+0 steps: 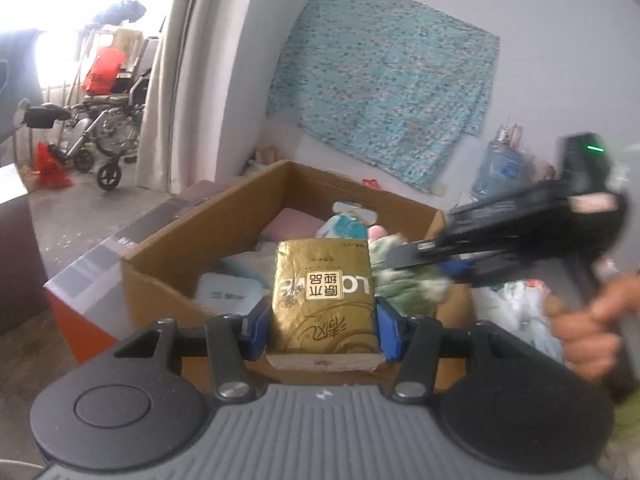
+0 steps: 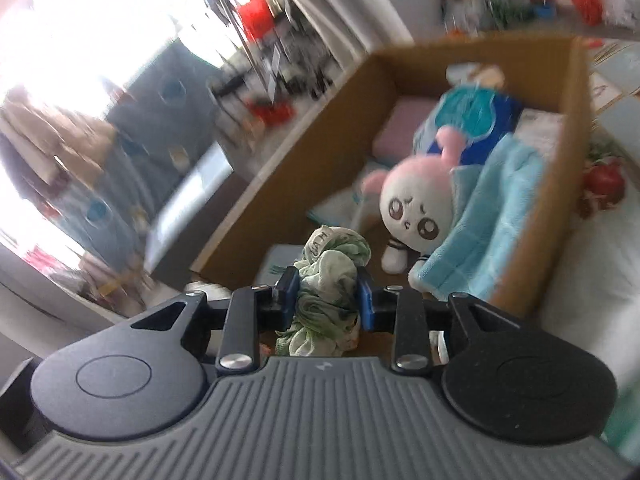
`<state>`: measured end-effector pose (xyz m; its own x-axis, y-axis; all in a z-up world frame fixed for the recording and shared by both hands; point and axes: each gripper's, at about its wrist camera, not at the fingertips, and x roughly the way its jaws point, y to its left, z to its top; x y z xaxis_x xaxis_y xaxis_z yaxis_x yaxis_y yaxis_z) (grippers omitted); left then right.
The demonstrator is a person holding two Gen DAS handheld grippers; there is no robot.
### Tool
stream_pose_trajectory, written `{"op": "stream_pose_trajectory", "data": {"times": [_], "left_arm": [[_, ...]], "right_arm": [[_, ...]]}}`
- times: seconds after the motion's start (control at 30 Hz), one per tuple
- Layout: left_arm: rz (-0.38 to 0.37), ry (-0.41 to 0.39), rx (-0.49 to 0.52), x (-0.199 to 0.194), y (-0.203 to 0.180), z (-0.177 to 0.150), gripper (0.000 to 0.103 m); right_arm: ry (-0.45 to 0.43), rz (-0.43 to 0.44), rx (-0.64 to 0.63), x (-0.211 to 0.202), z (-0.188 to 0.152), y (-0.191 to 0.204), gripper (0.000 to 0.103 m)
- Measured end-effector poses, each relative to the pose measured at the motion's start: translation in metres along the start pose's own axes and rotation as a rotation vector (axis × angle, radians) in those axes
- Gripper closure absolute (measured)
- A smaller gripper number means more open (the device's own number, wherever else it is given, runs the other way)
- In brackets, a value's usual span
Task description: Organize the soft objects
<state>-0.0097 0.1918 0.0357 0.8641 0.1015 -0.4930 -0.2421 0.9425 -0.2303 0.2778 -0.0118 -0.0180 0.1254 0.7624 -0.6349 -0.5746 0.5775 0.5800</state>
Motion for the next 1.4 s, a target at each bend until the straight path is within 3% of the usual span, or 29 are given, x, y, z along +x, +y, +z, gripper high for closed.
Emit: {"op": "stream_pose_trajectory", "data": {"times": [0.17,0.33,0.53,0.7,0.87,1.13,1.27,1.4], "left_arm": [[0.005,0.021,-0.014,0.004,0.004,-0.006,0.049],[-0.014,0.036,-0.017,0.011,0.003,-0.010,0.049],[-0.081,0.067,0.058,0.019,-0.016,-0.008,0.048],[-0.158,0.156,0.104,0.047,-0.036,-0.001,0.048],[-0.165,0.174,0.165,0.070,-0.055,-0.006,0.050],[-0.163,0.189,0.124,0.090,-0.056,0.004,0.052],[-0.171,0.145,0.084,0.076,-0.048,0.010,0.034],[-0.165,0.109,0.044,0.056,-0.039,0.013,0.025]], "right_arm": [[0.105,-0.113,-0.040,0.057,0.009,0.009,0.061],[0.090,-0.126,-0.044,0.055,0.012,0.003,0.055],[-0.059,-0.005,-0.017,-0.006,0.000,-0.005,0.044],[-0.163,0.019,0.001,-0.063,-0.018,-0.017,0.035],[-0.220,0.021,0.020,-0.099,-0.033,-0.033,0.034],[-0.255,0.035,0.041,-0.122,-0.046,-0.045,0.032],[-0.268,0.047,0.035,-0.130,-0.054,-0.045,0.029],[-0.258,0.042,0.026,-0.126,-0.058,-0.041,0.027]]}}
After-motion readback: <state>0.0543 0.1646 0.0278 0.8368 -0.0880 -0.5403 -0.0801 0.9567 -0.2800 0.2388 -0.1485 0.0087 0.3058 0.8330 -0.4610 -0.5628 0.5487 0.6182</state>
